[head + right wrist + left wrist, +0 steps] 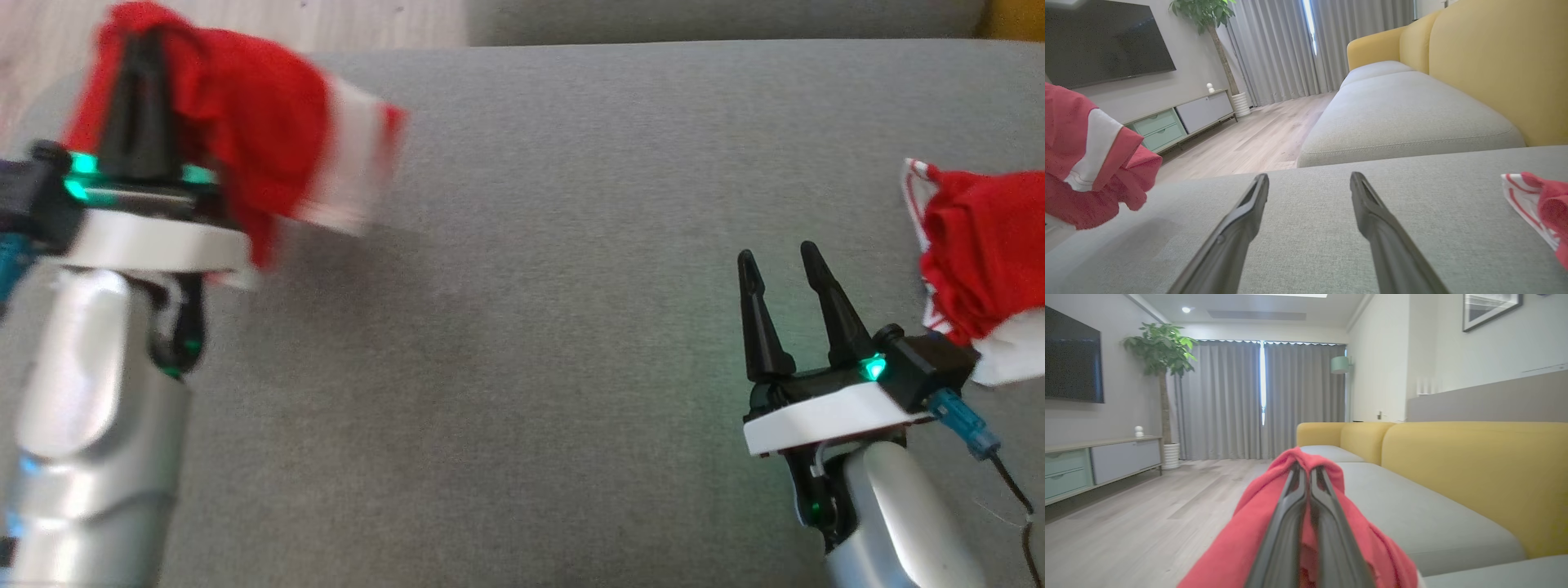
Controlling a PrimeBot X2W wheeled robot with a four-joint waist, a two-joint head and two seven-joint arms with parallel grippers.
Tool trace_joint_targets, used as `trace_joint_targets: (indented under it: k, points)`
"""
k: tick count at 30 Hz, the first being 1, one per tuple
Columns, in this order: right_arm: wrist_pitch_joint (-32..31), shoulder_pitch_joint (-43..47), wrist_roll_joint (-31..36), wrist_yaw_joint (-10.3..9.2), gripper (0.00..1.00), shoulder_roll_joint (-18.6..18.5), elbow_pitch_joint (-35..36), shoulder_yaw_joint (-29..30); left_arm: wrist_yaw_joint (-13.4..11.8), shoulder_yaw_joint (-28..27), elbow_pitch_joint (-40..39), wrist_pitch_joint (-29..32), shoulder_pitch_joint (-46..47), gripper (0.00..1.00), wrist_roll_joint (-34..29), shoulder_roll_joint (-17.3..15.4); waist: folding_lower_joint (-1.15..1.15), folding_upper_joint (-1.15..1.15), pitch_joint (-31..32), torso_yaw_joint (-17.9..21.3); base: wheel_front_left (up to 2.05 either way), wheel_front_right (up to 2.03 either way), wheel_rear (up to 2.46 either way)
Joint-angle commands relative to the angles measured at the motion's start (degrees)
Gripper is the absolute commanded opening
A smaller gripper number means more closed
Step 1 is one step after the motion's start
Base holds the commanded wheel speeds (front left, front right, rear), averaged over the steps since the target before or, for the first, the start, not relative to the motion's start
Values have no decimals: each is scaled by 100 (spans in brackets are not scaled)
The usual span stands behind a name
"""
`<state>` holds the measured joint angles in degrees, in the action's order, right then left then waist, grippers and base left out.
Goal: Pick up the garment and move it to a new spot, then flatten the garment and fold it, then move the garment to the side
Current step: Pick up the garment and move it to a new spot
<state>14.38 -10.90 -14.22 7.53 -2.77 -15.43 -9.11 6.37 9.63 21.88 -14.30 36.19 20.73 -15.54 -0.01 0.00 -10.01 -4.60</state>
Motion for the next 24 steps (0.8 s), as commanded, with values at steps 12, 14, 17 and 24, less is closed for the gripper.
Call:
trace_joint_targets:
  k: [12,14,17,24]
  points:
    - [62,-177,-351,-4,100,-10,306,-326,-382,622,-1134,1055,248,0,-430,231,1,0,-161,837,0,0,0]
    - [62,-212,-398,-4,100,-10,329,-329,-422,712,-1115,1124,327,0,-512,261,1,0,-207,972,0,0,0]
    - [62,-256,-452,-4,100,-10,356,-325,-479,914,-1018,1155,428,0,-689,349,1,0,-278,1154,0,0,0]
    - [62,-312,-529,-4,100,-10,382,-376,-471,1842,-240,1238,340,6,-1002,991,1,0,-383,1478,0,0,0]
